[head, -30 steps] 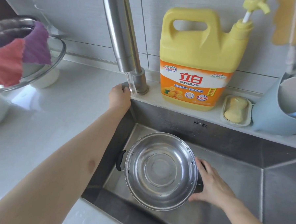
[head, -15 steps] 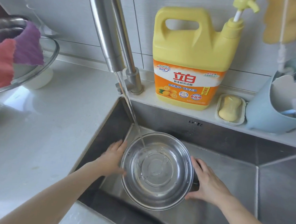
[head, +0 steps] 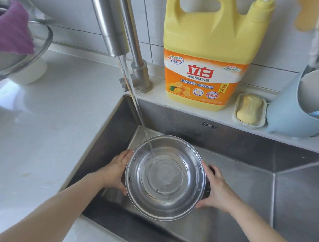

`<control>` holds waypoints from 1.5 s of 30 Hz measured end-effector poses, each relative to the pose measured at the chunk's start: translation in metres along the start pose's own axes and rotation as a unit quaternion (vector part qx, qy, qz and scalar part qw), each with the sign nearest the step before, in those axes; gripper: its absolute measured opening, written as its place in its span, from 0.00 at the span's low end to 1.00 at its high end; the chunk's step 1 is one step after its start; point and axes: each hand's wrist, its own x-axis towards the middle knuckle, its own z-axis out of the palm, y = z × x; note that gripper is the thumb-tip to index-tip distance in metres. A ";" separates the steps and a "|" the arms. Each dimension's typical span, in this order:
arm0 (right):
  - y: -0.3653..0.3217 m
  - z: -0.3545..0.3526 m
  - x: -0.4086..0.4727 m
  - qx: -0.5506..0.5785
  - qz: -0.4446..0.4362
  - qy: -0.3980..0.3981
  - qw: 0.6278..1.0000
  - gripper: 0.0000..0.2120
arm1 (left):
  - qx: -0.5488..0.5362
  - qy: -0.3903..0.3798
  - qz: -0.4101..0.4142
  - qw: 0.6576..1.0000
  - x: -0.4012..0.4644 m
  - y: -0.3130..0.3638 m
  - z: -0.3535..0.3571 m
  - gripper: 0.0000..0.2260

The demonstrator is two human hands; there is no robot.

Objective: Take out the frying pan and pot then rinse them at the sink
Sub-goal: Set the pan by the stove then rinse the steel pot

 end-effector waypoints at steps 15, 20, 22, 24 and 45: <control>-0.003 -0.010 -0.006 0.044 0.028 0.003 0.999 0.70 | -0.083 -0.008 0.017 0.996 -0.001 0.006 -0.014 0.68; -0.027 -0.034 -0.030 0.046 0.021 -0.005 0.999 0.69 | -0.009 -0.057 0.022 0.998 -0.027 0.027 -0.071 0.68; -0.035 -0.042 -0.042 0.056 0.026 -0.010 0.998 0.70 | 0.023 -0.072 0.021 0.997 -0.041 0.039 -0.098 0.66; -0.044 -0.049 -0.056 0.076 0.017 -0.011 0.997 0.70 | 0.063 -0.084 0.017 0.994 -0.057 0.053 -0.125 0.66; -0.188 -0.202 -0.158 -0.136 -0.075 0.110 0.982 0.72 | -0.032 0.131 0.064 0.989 -0.172 0.099 -0.183 0.67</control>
